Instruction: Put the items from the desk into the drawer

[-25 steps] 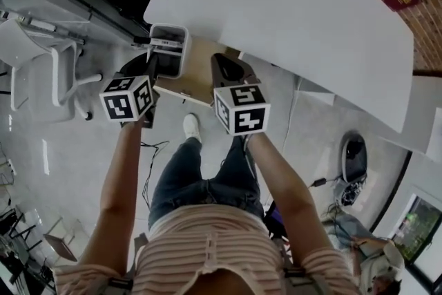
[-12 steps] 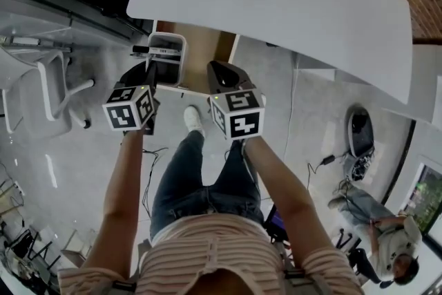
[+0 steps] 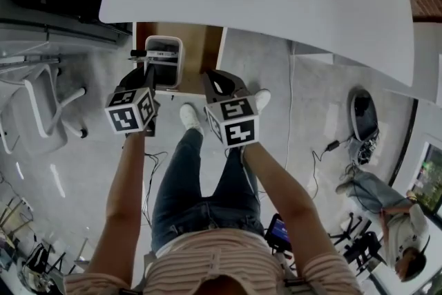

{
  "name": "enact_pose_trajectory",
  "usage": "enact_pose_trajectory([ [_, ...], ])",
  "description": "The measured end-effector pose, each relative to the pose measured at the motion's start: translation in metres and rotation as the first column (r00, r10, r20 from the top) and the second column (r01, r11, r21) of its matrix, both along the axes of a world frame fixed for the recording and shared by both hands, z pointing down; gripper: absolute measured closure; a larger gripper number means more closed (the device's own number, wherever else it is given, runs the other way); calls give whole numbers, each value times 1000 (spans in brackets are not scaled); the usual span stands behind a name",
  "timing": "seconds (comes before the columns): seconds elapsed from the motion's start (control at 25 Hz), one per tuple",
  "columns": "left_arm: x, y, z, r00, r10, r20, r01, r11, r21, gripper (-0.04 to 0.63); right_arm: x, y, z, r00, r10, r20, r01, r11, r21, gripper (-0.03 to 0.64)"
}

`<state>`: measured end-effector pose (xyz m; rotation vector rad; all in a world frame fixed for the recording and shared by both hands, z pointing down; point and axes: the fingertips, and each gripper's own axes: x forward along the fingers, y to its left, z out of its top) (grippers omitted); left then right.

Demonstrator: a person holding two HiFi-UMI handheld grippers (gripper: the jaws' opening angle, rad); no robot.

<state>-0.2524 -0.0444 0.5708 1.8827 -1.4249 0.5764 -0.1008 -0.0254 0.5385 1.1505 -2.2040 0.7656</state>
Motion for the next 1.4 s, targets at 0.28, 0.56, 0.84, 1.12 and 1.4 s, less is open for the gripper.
enact_pose_trajectory([
  [0.28,17,-11,39,1000,6,12,-6,1000,-26,554,16,2,26,1000,12,-14,-12,999,-35,600],
  [0.56,29,-24,68,1000,19,21,-18,999,-44,554,15,-7,48,1000,5,-16,-6,998,-59,600],
  [0.84,29,-33,91,999,21,35,-19,998,-52,554,-1,-16,74,1000,-15,-20,13,995,-94,600],
  [1.12,28,-40,104,1000,11,28,-10,999,-42,554,-8,-25,91,1000,-1,-30,-2,993,-117,600],
  [1.4,28,-44,120,999,10,37,-7,997,-70,554,-10,-27,96,999,6,-43,-11,993,-121,600],
])
